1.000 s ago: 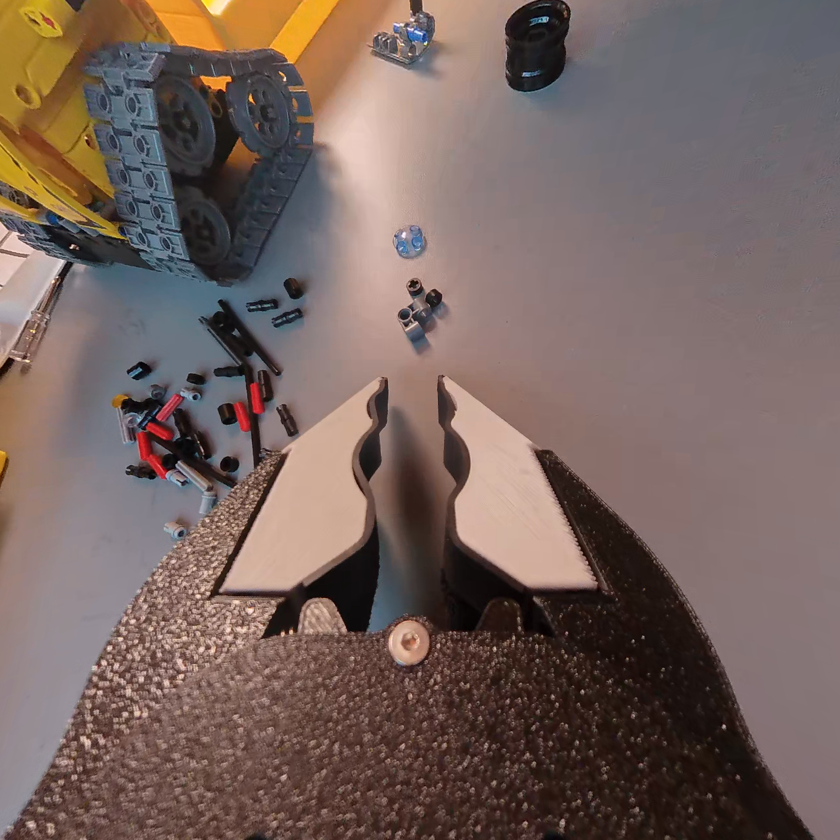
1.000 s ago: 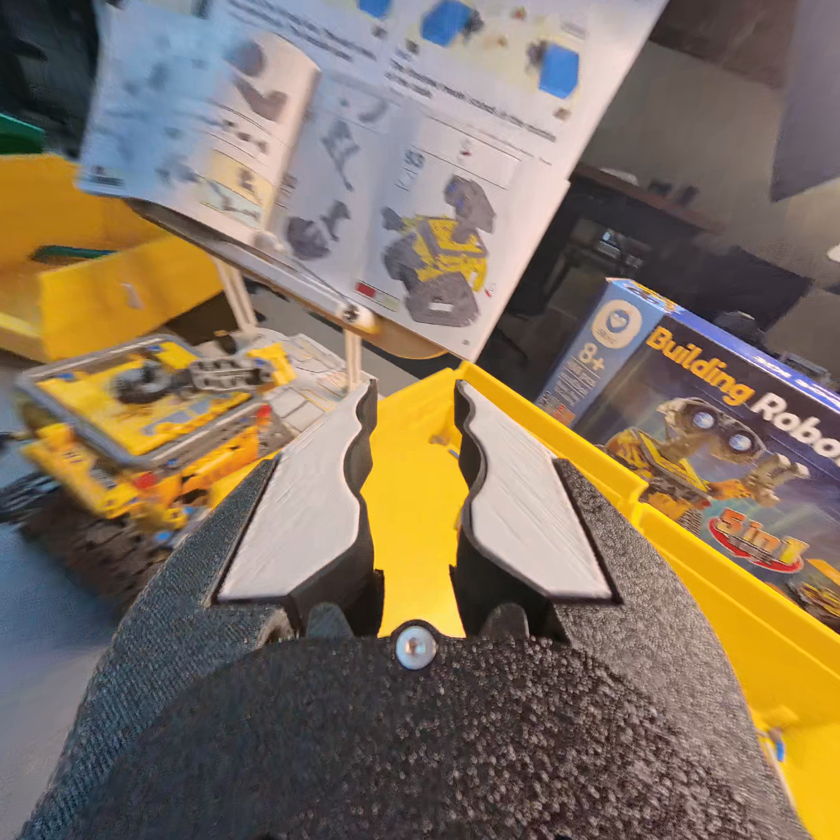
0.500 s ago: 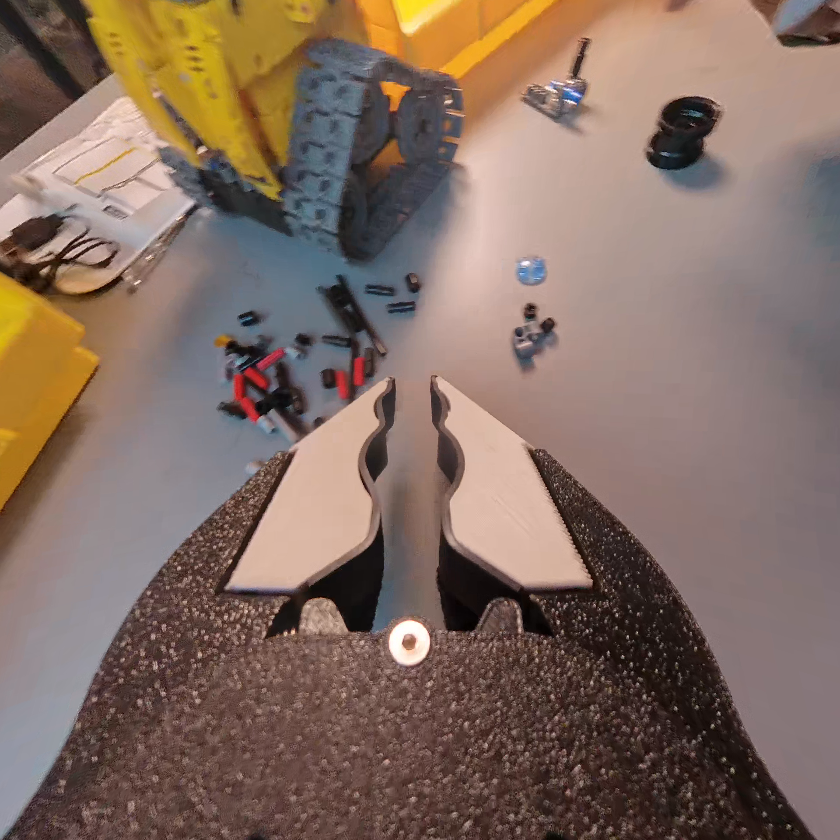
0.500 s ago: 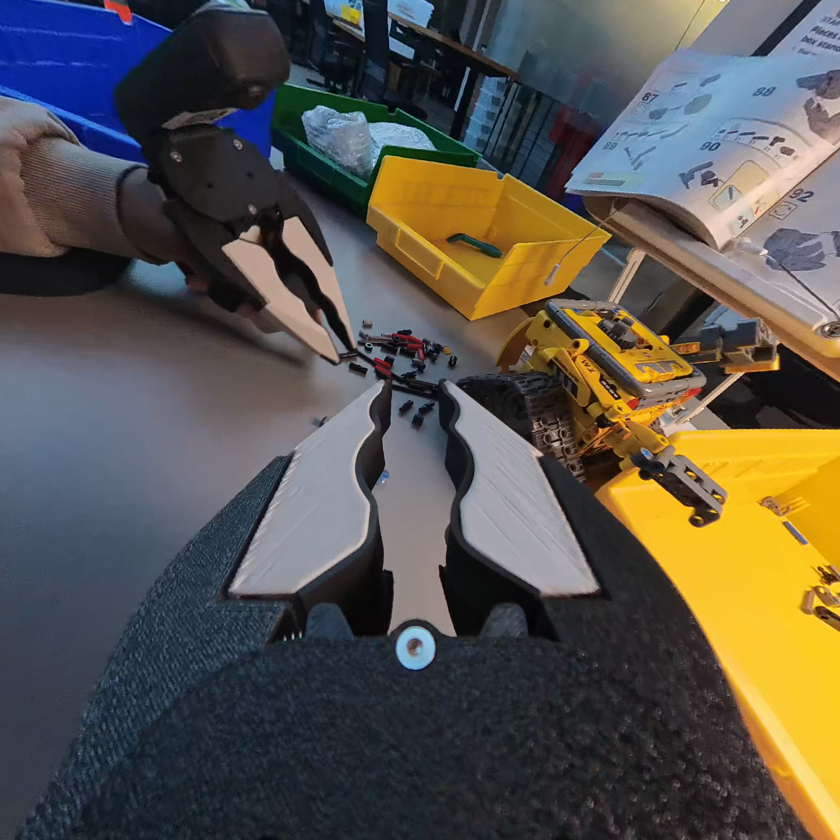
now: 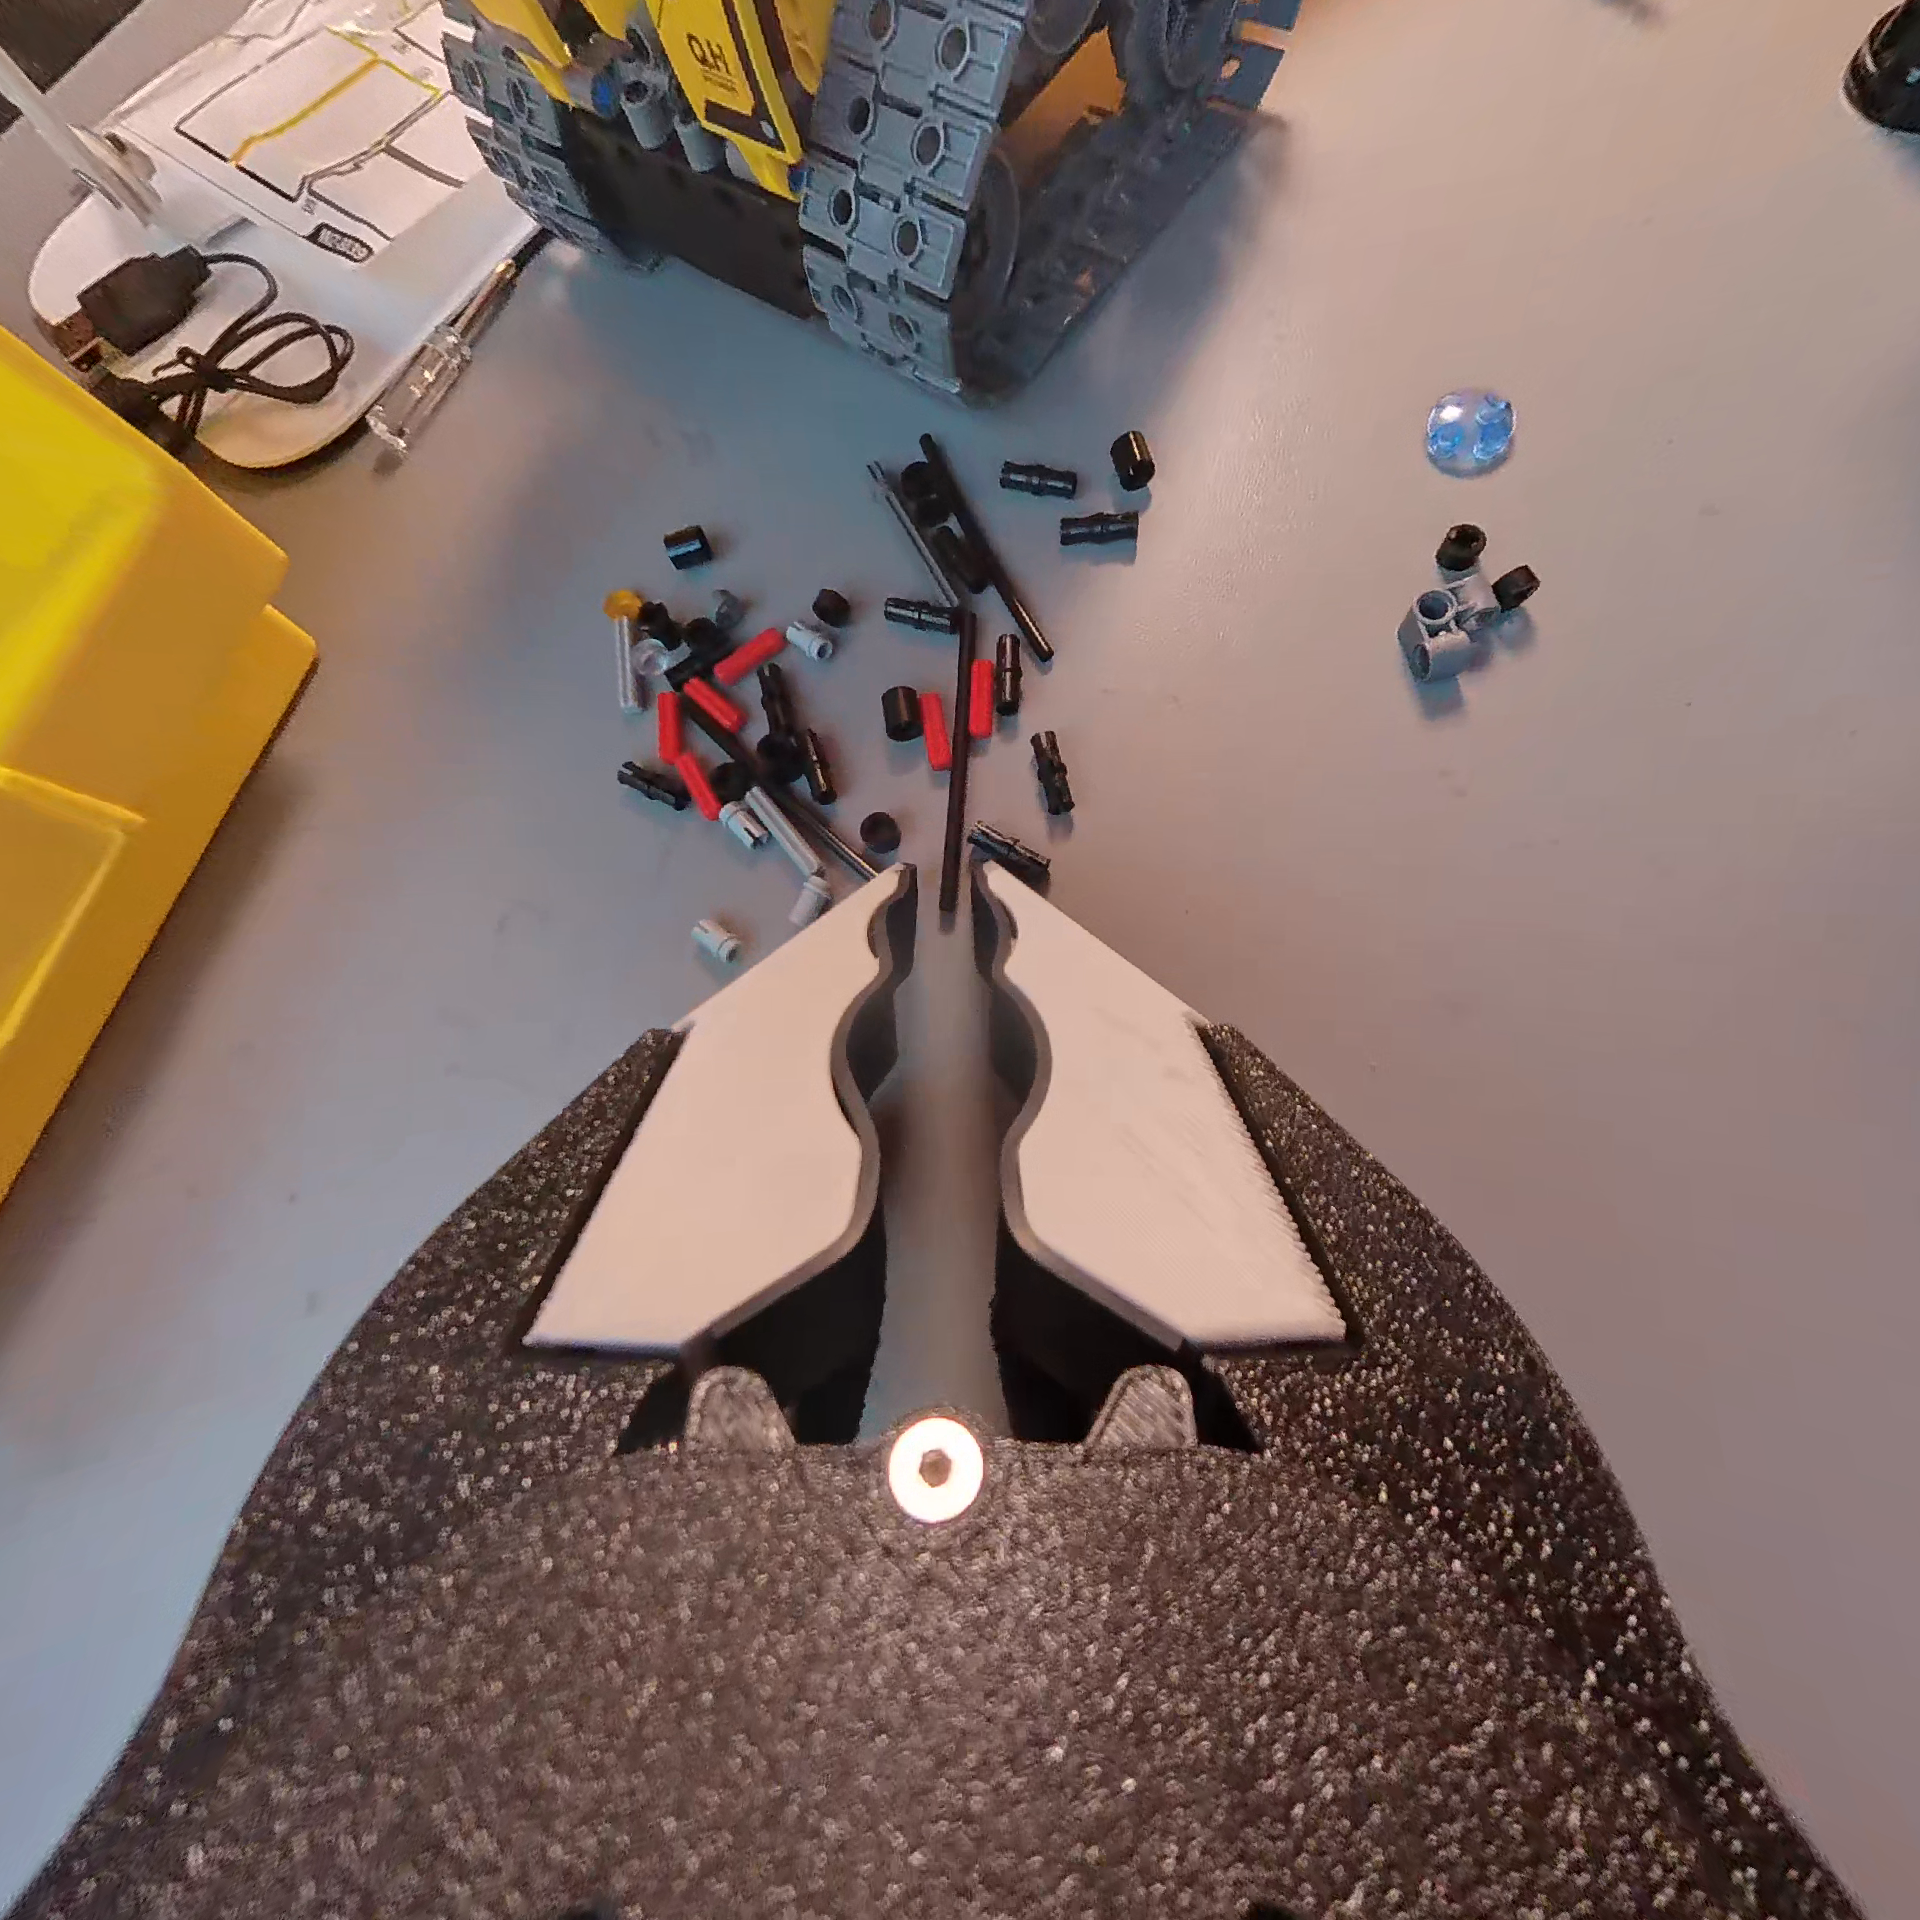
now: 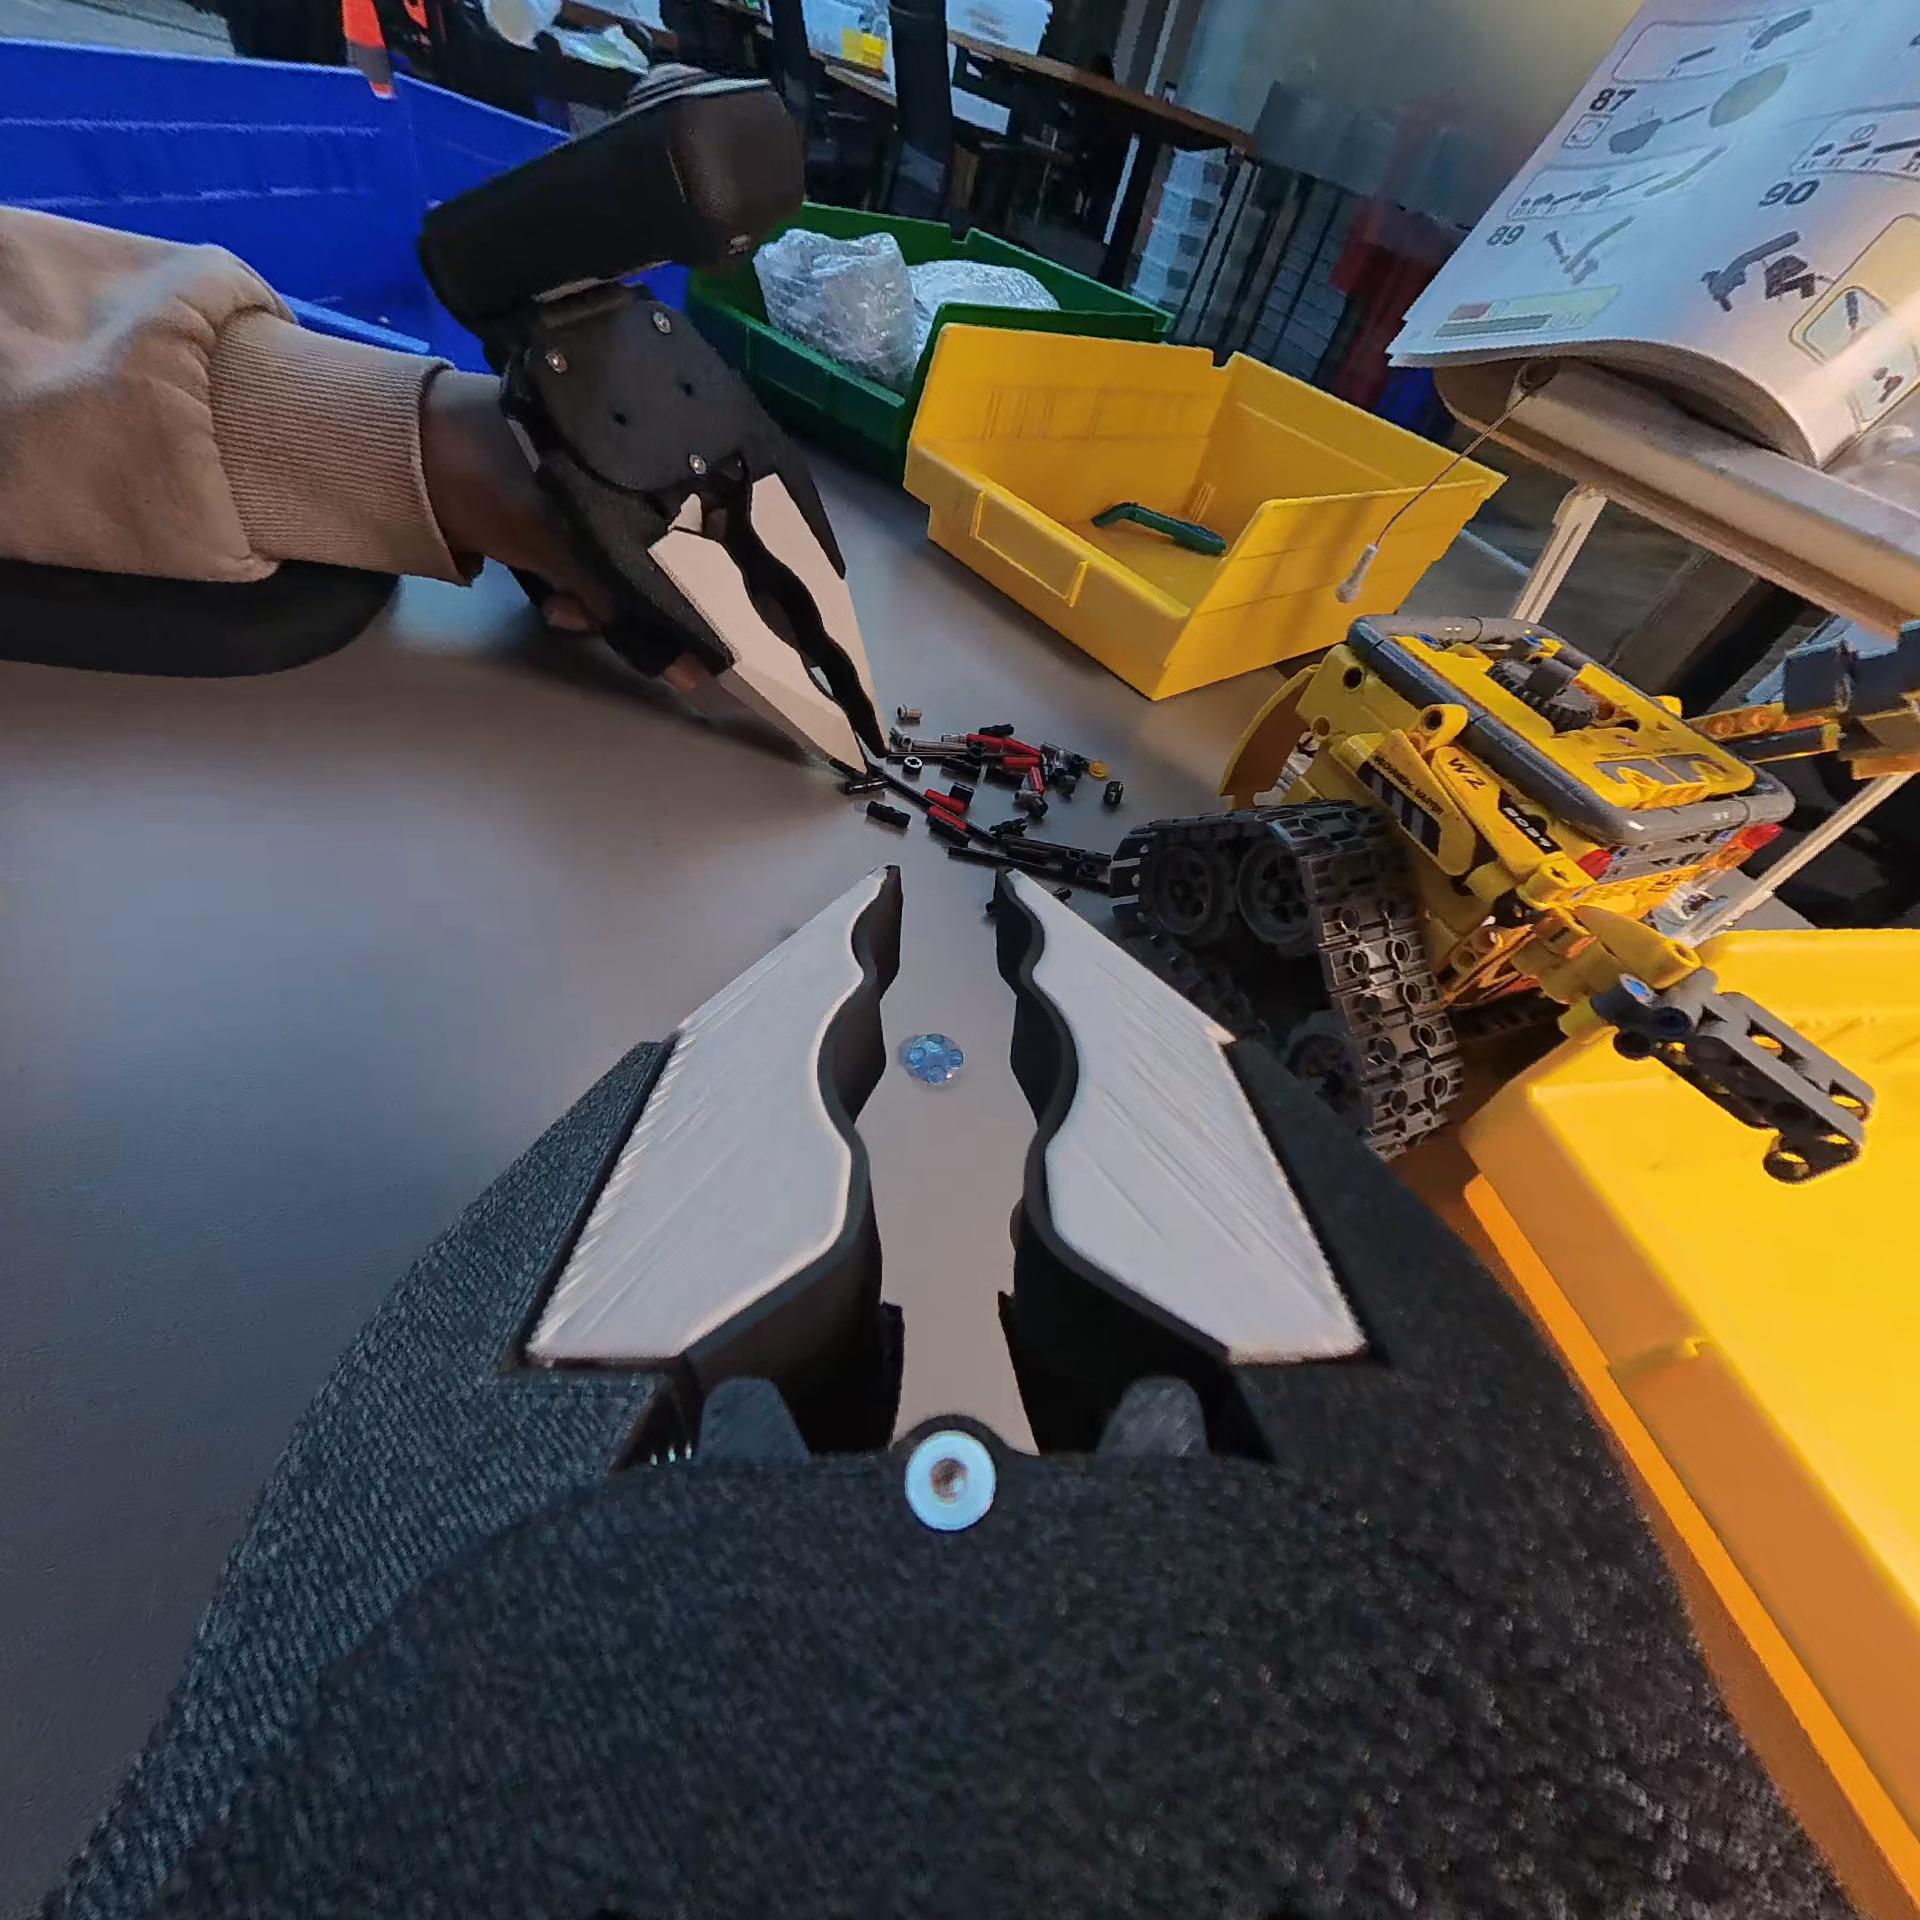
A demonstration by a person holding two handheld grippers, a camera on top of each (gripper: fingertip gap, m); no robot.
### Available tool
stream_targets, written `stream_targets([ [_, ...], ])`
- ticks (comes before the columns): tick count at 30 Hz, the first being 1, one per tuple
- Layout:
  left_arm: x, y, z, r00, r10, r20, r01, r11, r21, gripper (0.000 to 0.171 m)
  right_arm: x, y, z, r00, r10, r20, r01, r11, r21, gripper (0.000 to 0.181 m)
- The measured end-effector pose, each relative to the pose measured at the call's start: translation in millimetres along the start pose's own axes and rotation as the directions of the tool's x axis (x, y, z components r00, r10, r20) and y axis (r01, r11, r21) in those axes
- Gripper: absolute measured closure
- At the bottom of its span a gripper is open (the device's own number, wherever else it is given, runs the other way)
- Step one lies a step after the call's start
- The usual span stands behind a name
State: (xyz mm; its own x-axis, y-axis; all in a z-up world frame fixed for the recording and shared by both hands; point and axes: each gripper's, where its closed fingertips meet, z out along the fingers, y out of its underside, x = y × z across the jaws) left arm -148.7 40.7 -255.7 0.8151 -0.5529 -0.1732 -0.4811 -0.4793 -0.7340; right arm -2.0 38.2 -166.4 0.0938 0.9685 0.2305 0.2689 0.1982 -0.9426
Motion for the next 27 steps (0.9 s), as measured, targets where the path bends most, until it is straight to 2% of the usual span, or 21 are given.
stream_targets([
  [5,2.6,0.9,1.3,0.999,0.040,0.000,-0.040,0.998,-0.043,0.169,-1.7,2.3,1.3,1.000,0.011,0.013,-0.011,1.000,-0.009,0.165],
  [9,1.4,0.9,1.2,1.000,0.010,-0.023,-0.012,0.996,-0.088,0.169,-4.2,5.3,3.9,1.000,0.010,0.021,-0.009,1.000,-0.022,0.165],
  [12,2.3,0.2,0.6,0.998,0.060,-0.012,-0.061,0.995,-0.077,0.170,-5.4,6.2,4.6,1.000,0.008,0.024,-0.007,1.000,-0.025,0.165],
  [15,8.7,-9.2,-5.4,0.998,0.050,-0.049,-0.050,0.999,-0.004,0.171,-4.0,4.6,3.5,1.000,0.002,0.016,-0.002,1.000,-0.015,0.166],
  [18,12.7,-30.6,-20.7,0.995,0.010,-0.100,0.003,0.992,0.130,0.171,-0.7,2.5,1.7,1.000,0.010,0.005,-0.010,1.000,-0.001,0.166],
  [23,37.5,-64.7,-46.5,0.947,-0.053,-0.317,0.164,0.928,0.333,0.171,-3.6,-1.4,3.1,0.998,0.056,0.027,-0.056,0.998,0.021,0.167],
  [25,42.3,-67.0,-48.0,0.943,-0.041,-0.330,0.159,0.927,0.339,0.171,-9.4,-6.2,4.6,0.995,0.087,0.058,-0.089,0.995,0.035,0.167],
  [27,34.9,-63.8,-46.4,0.959,-0.041,-0.280,0.134,0.937,0.323,0.171,-13.8,-8.2,6.3,0.994,0.087,0.071,-0.089,0.995,0.036,0.166],
])
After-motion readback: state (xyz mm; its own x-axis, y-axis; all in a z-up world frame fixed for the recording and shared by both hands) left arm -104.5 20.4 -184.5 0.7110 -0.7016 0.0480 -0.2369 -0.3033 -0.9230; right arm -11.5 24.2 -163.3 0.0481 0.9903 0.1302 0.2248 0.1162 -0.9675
